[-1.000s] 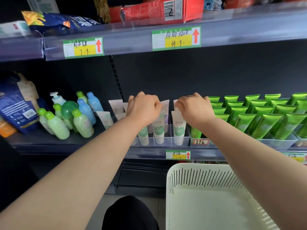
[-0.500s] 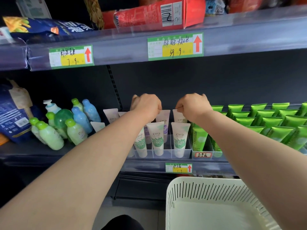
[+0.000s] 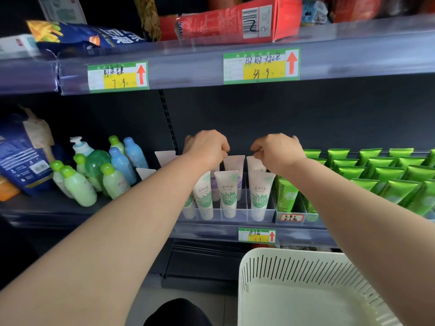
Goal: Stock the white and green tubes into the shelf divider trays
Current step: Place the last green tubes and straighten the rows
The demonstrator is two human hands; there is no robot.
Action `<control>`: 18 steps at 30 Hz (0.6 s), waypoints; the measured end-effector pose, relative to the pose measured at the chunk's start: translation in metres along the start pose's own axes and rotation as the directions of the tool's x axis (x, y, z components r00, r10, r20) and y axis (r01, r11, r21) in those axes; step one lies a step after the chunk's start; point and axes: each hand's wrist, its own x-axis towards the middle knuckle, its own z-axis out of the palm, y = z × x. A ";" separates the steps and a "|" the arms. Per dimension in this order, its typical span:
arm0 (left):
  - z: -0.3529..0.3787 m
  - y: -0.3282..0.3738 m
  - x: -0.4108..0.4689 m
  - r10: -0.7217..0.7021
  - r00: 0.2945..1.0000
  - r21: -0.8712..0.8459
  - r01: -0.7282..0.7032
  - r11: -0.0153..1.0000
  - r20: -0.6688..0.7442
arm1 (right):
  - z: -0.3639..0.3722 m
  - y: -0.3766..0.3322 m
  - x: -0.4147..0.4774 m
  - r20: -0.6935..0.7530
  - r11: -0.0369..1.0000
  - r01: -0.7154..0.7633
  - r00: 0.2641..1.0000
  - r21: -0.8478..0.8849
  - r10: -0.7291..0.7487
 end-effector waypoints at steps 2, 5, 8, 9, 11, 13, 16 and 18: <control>-0.008 -0.011 -0.005 -0.028 0.999 -0.029 0.027 0.999 -0.041 | -0.002 -0.009 -0.003 -0.035 0.999 0.021 0.999 0.037 -0.019; -0.018 -0.035 -0.014 -0.073 0.995 -0.039 0.071 0.997 -0.063 | 0.000 -0.031 -0.006 -0.072 0.992 0.102 0.993 0.071 -0.096; -0.027 -0.055 -0.025 -0.103 0.993 -0.026 0.101 0.995 -0.062 | 0.008 -0.057 -0.004 -0.075 0.982 0.175 0.983 0.071 -0.170; -0.028 -0.060 -0.028 -0.096 0.994 -0.028 0.094 0.995 -0.057 | 0.011 -0.065 -0.003 -0.068 0.979 0.193 0.980 0.058 -0.189; -0.030 -0.067 -0.033 -0.051 0.999 -0.068 0.050 0.996 -0.019 | 0.015 -0.076 0.002 -0.041 0.979 0.204 0.978 0.026 -0.203; -0.029 -0.069 -0.038 0.014 0.998 -0.102 -0.007 0.995 0.066 | 0.018 -0.084 0.006 -0.012 0.980 0.197 0.980 -0.011 -0.197; -0.023 -0.067 -0.042 0.086 0.985 -0.013 -0.085 0.996 0.148 | 0.022 -0.089 0.009 -0.023 0.981 0.193 0.981 -0.019 -0.193; -0.019 -0.067 -0.042 0.109 0.980 0.020 -0.114 0.993 0.168 | 0.022 -0.089 0.007 -0.029 0.980 0.201 0.979 0.006 -0.201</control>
